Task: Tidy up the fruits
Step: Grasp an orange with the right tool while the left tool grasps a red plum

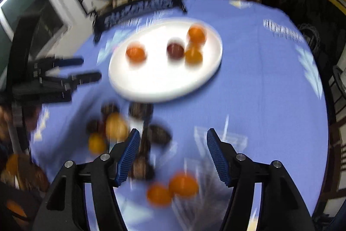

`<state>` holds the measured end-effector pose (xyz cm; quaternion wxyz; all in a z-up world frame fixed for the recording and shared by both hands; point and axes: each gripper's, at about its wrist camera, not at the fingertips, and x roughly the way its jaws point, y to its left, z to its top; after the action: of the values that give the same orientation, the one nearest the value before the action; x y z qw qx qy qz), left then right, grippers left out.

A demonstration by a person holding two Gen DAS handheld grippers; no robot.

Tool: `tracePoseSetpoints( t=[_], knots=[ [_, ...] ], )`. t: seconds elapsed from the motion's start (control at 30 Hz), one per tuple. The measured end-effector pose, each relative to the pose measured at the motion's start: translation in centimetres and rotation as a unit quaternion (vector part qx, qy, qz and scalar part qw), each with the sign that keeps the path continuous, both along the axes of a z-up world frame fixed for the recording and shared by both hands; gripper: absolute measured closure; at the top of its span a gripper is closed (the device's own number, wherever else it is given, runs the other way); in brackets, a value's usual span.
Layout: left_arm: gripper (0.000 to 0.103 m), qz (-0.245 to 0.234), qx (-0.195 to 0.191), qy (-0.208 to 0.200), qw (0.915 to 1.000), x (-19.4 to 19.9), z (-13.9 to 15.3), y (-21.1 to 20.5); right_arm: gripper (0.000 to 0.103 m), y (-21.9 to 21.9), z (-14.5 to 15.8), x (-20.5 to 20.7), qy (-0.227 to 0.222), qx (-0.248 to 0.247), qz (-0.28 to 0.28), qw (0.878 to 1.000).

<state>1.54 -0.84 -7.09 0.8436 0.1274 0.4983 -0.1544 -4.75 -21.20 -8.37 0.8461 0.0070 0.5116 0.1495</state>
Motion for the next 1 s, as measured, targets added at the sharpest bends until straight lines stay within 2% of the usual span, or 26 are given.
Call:
tracePoseSetpoints(
  t=[0.13, 0.2, 0.3, 0.37, 0.43, 0.57, 0.7, 0.93, 1.0],
  knots=[
    [0.026, -0.012, -0.011, 0.032, 0.9994, -3.7, -1.2, 0.3, 0.038, 0.3, -2.4, -4.7, 0.031, -0.032, 0.017, 0.999],
    [0.026, -0.03, -0.015, 0.044, 0.9985, -5.7, -1.7, 0.0, 0.038, 0.3, -3.2, -6.1, 0.047, -0.022, 0.015, 0.999],
    [0.026, -0.062, -0.011, 0.055, 0.9965, -7.9, -2.5, -0.9, 0.04, 0.4, -4.6, -6.8, 0.063, -0.018, 0.009, 0.998],
    [0.026, -0.081, -0.008, 0.064, 0.9946, -9.2, -3.1, -1.7, 0.048, 0.8, -5.3, -6.4, 0.072, -0.009, 0.009, 0.997],
    [0.026, -0.095, -0.009, 0.072, 0.9929, -10.0, -3.6, -2.9, 0.05, 1.2, -5.9, -5.8, 0.072, -0.014, 0.01, 0.997],
    [0.026, -0.104, -0.009, 0.075, 0.9916, -10.2, -4.5, -4.7, 0.067, 1.9, -6.4, -5.0, 0.07, -0.014, 0.016, 0.997],
    [0.026, -0.104, -0.008, 0.073, 0.9918, -9.6, -5.2, -6.0, 0.067, 2.1, -5.9, -5.6, 0.058, -0.022, 0.031, 0.998],
    [0.026, -0.122, -0.008, 0.07, 0.99, -9.4, -5.8, -7.2, 0.067, -0.1, -5.4, -7.0, 0.061, -0.016, 0.004, 0.998],
    [0.029, -0.132, -0.001, 0.073, 0.9886, -9.7, -6.1, -7.7, 0.067, -0.4, -5.5, -7.2, 0.061, -0.014, -0.002, 0.998]
  ],
)
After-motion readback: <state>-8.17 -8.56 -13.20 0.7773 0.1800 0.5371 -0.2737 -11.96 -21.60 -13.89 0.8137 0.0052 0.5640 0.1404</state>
